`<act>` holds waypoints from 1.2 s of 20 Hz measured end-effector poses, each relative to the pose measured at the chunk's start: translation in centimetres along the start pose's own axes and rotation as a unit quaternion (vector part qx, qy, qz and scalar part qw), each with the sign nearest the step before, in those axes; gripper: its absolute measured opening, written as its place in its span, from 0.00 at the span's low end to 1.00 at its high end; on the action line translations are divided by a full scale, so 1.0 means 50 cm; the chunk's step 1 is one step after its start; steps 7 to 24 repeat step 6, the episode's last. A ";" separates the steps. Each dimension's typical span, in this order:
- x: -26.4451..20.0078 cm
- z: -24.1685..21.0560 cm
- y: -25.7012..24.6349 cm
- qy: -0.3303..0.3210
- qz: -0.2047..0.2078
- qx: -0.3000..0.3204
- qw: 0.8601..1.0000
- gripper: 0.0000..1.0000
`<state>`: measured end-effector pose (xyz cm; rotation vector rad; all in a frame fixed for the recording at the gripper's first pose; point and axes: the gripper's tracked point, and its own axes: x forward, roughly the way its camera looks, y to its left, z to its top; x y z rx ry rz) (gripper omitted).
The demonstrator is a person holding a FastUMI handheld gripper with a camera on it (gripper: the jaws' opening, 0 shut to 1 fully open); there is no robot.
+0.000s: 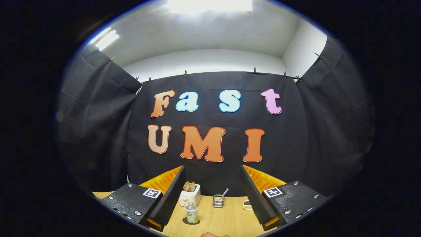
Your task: Take the bottle from table, then pour the juice into the cup, finally place the bottle on the coaster
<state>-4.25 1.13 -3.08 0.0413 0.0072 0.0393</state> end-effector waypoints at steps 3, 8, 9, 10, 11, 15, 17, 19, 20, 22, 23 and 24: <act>-0.009 0.019 -0.011 -0.006 -0.012 -0.002 1.000 0.97; -0.010 0.005 0.001 0.001 -0.008 -0.009 1.000 0.97; -0.010 0.005 0.001 0.001 -0.008 -0.009 1.000 0.97; -0.010 0.005 0.001 0.001 -0.008 -0.009 1.000 0.97; -0.010 0.005 0.001 0.001 -0.008 -0.009 1.000 0.97; -0.010 0.005 0.001 0.001 -0.008 -0.009 1.000 0.97; -0.010 0.005 0.001 0.001 -0.008 -0.009 1.000 0.97; -0.010 0.005 0.001 0.001 -0.008 -0.009 1.000 0.97; -0.010 0.005 0.001 0.001 -0.008 -0.009 1.000 0.97; -0.010 0.005 0.001 0.001 -0.008 -0.009 1.000 0.97; -0.010 0.005 0.001 0.001 -0.008 -0.009 1.000 0.97; -0.010 0.005 0.001 0.001 -0.008 -0.009 1.000 0.97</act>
